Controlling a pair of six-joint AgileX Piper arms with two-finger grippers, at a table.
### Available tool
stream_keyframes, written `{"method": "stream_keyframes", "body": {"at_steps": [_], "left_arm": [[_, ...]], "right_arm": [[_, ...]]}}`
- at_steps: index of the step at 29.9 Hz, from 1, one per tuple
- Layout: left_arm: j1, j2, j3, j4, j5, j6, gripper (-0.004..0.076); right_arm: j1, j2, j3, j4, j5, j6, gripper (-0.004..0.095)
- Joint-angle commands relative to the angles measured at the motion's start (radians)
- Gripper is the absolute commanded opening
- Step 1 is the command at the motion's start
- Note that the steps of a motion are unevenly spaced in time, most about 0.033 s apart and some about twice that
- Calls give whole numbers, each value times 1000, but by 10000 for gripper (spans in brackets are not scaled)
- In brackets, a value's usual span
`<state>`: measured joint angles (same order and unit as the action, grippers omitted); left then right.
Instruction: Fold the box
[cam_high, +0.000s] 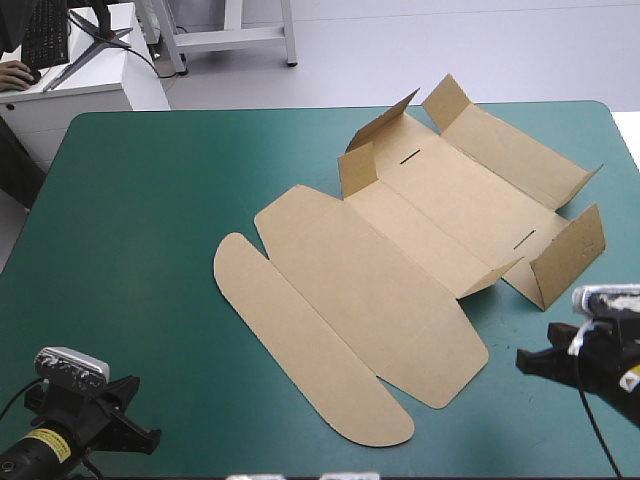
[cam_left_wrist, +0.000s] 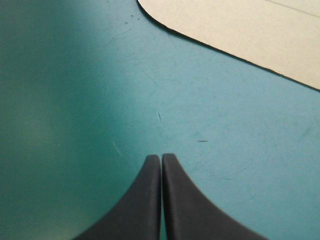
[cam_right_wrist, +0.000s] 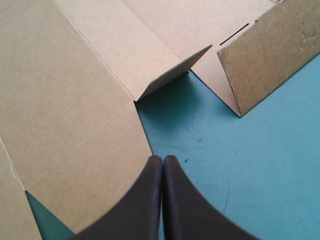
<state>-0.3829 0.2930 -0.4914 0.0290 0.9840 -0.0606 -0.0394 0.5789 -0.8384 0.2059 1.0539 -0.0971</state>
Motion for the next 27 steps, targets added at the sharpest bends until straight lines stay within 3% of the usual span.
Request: {"method": "stream_keyframes", "body": {"at_steps": [1, 5, 9, 16, 19, 21, 27], "left_arm": [[-4, 10, -34, 4, -60, -9, -10], [-4, 10, -34, 4, -60, -9, -10], [-4, 10, -34, 4, -60, -9, -10], [-4, 10, -34, 4, -60, -9, -10], [-4, 10, -34, 4, -60, -9, -10], [-4, 10, -34, 4, -60, -9, -10], [-4, 10, -34, 0, -60, -9, -10]], "right_arm": [[4, 152, -116, 16, -68, 47, -20], [4, 317, -191, 12, -51, 147, -12], [4, 463, -261, 16, -25, 147, 47], [4, 679, -383, 123, 70, 215, 369], [4, 757, -450, 101, 196, 298, 480], [4, 797, -473, 71, 200, 381, 524], [4, 871, -471, 73, 200, 523, 526]]}}
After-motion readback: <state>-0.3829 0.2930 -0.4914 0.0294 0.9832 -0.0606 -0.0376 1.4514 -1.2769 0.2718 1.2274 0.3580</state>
